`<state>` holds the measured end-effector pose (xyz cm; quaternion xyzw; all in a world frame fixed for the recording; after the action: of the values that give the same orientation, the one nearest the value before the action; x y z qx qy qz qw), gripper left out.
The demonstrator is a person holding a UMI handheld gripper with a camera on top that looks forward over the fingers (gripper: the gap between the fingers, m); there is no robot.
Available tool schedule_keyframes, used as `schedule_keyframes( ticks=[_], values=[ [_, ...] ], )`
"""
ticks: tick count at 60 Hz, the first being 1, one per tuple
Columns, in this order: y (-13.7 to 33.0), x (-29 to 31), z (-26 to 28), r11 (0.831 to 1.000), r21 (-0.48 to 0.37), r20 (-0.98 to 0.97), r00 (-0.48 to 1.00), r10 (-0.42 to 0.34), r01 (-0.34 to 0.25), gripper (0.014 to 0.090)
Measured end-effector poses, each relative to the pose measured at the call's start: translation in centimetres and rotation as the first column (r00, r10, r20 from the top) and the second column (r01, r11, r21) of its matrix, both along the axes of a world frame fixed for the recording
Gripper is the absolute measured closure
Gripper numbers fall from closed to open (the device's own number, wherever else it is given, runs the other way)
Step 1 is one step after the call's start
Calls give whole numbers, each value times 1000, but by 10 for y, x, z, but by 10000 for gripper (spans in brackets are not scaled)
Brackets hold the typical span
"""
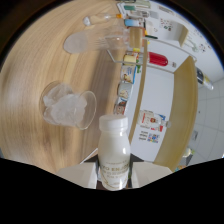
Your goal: Make me a cup of Mount Fuji.
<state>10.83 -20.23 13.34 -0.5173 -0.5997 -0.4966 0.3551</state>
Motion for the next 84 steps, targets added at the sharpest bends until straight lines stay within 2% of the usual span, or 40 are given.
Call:
schedule_keyframes(
  ticks=[7,13,19,25,35,42,47,62,63,75,84],
  values=[
    [-4,-3,10,999,5,-251,967,-31,34,567],
    [-8,-6,24,998,12,-503,863,-44,58,567],
    [-10,-5,36,994,1,-728,682,-72,106,565],
    [-11,0,37,986,-54,-901,418,-116,158,564],
    [-8,14,13,956,-195,-980,-12,-197,218,564],
    [-1,20,-13,934,-273,-953,-195,-231,230,565],
    [2,20,-31,926,-304,-938,-242,-249,225,568],
    [3,28,-71,898,-372,-915,-254,-313,233,563],
    [3,28,-70,903,-363,-918,-256,-304,232,563],
    [-3,29,-72,907,-352,-928,-212,-305,234,550],
    [-16,31,-74,900,-361,-925,-218,-311,246,544]
  ],
)
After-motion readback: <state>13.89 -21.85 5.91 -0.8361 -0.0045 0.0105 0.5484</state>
